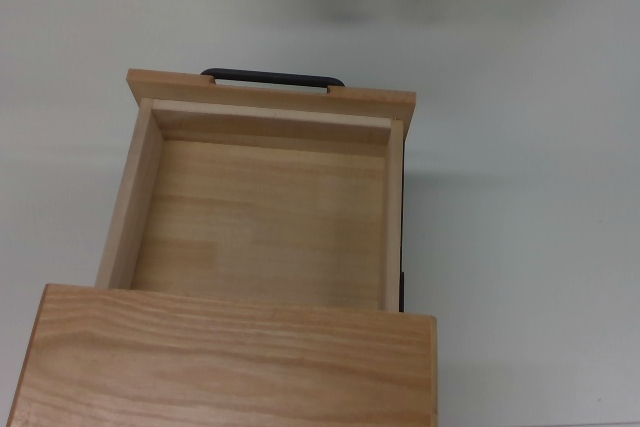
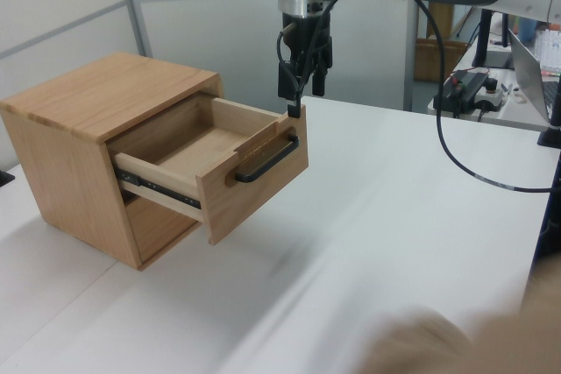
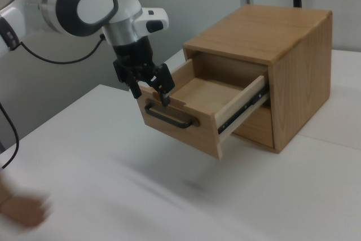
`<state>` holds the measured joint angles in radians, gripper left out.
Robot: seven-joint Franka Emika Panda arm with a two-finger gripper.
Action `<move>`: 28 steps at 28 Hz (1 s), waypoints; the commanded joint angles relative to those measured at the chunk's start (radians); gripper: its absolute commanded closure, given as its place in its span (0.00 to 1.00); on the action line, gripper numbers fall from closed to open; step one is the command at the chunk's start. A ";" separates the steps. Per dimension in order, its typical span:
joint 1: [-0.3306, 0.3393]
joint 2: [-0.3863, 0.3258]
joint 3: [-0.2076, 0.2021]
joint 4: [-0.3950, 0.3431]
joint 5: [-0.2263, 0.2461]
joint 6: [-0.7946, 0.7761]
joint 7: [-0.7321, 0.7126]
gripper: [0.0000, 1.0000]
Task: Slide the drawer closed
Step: 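Lower the gripper onto the black handle of the open drawer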
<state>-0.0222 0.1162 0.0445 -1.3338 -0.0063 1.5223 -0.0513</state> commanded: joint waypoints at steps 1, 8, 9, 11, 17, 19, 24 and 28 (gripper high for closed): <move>0.002 -0.021 -0.003 -0.013 0.006 -0.021 0.005 0.00; 0.005 -0.021 0.002 -0.015 0.006 -0.022 0.005 0.08; 0.005 -0.021 0.002 -0.016 0.006 -0.022 0.005 0.19; 0.007 -0.021 0.003 -0.016 0.006 -0.025 0.007 0.62; 0.008 -0.020 0.003 -0.016 0.006 -0.060 0.004 1.00; 0.008 -0.020 0.003 -0.018 0.006 -0.071 0.005 1.00; 0.008 -0.020 0.003 -0.036 0.006 -0.085 0.011 1.00; 0.008 -0.007 0.003 -0.038 0.006 -0.083 0.010 1.00</move>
<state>-0.0209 0.1110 0.0512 -1.3526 -0.0061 1.4525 -0.0510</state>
